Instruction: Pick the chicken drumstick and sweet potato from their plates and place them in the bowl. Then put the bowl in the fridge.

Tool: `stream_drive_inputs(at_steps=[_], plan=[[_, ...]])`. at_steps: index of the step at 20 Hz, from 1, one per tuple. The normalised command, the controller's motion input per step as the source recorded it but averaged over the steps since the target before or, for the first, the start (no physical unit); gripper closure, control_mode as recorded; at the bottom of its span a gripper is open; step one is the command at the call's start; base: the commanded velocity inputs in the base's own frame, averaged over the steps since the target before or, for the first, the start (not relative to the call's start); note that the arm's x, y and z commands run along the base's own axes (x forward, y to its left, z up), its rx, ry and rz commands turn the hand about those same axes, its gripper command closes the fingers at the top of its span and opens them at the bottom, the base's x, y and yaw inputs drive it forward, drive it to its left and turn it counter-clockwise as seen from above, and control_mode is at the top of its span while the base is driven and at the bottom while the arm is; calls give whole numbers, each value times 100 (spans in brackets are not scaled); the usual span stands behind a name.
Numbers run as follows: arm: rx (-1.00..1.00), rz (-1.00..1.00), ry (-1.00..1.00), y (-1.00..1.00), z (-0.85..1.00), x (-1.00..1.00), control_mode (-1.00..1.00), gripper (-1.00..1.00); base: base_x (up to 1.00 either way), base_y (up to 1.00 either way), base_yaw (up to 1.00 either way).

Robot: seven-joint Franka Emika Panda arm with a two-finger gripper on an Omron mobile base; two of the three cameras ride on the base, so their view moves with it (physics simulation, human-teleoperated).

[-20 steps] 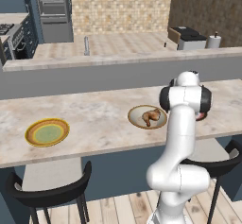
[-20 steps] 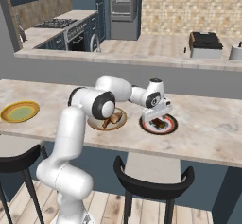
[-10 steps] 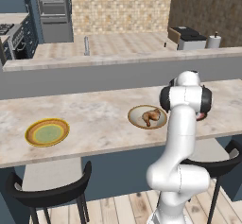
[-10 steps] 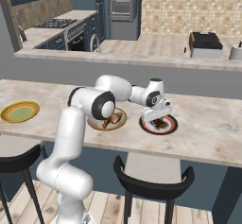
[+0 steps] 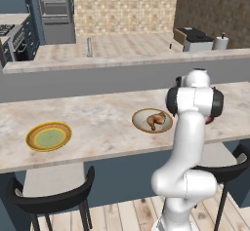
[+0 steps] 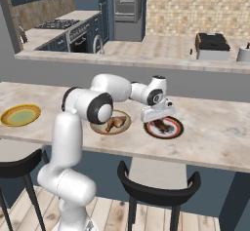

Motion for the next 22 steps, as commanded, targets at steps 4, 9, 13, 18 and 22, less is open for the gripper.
stream_drive_inputs(at_steps=[4,9,13,18,22], plan=[[0,-8,-7,52,37,-26,-100,100,0,0,0],[4,-14,-4,53,28,-25,-100,100,0,0,0],[7,-20,0,61,21,-21,-100,100,0,0,0],[4,-20,0,65,14,-9,-100,100,0,0,0],[3,-18,0,68,11,0,-100,100,0,0,0]])
